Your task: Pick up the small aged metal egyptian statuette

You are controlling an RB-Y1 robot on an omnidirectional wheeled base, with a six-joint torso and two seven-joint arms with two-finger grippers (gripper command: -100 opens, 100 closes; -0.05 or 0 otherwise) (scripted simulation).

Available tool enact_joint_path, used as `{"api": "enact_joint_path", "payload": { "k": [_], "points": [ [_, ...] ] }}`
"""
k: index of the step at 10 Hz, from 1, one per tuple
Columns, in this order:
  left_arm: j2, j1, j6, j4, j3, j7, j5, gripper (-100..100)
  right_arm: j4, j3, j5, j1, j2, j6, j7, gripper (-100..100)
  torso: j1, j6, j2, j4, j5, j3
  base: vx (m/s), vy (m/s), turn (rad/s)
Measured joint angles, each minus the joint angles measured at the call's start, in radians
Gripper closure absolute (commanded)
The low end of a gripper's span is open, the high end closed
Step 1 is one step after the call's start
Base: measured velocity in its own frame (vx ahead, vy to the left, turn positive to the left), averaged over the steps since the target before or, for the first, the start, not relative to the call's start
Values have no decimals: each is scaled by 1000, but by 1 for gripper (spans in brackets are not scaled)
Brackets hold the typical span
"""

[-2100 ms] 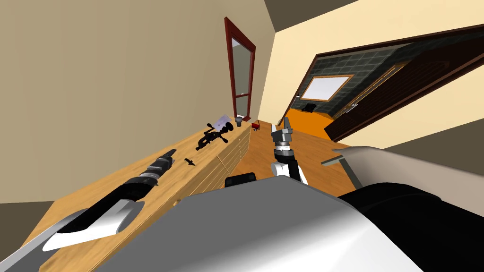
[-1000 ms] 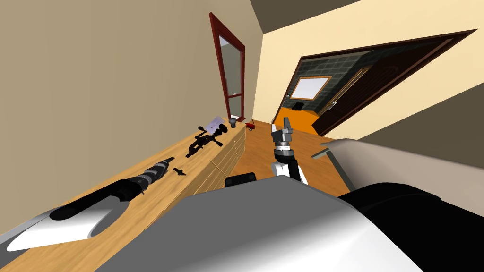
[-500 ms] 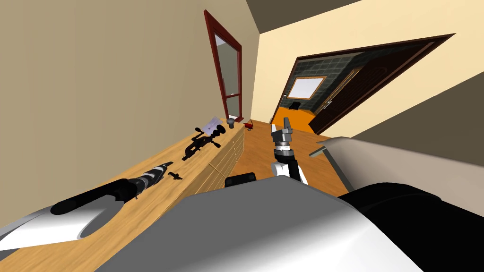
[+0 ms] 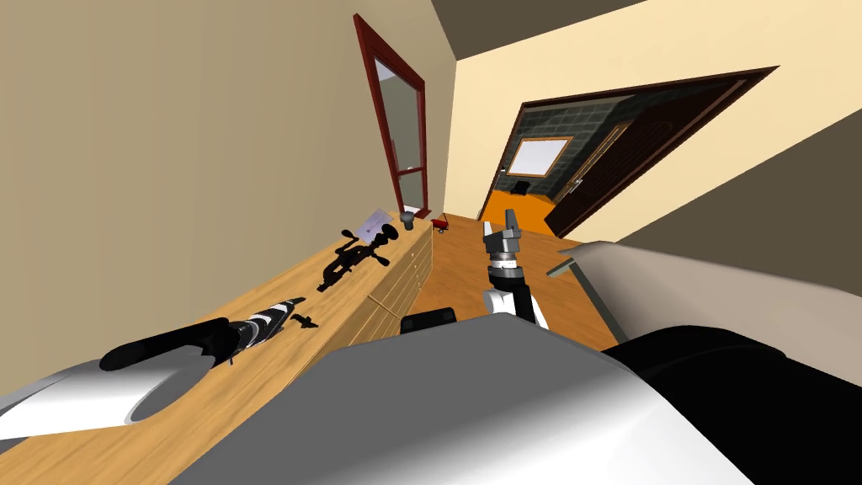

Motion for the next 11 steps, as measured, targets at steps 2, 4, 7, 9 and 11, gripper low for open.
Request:
{"api": "enact_joint_path", "payload": {
  "k": [2,4,7,9,11],
  "points": [
    [31,-5,48,15,-8,-7,37,-100,0,0,0,0,0,0,0,0,0,0,0,0,0,0,21,-11,-52],
    [58,3,99,19,-4,-12,72,-100,0,0,0,0,0,0,0,0,0,0,0,0,0,0,27,-16,-70],
    [96,6,173,36,-20,-22,123,-100,0,0,0,0,0,0,0,0,0,0,0,0,0,0,25,-15,-45],
    [123,36,226,43,-6,-42,174,-100,0,0,0,0,0,0,0,0,0,0,-1,0,0,0,37,-14,-55],
    [153,17,277,60,-32,-43,208,-100,0,0,0,0,0,0,0,0,0,0,-1,0,0,-1,30,-9,-41]
  ]
}}
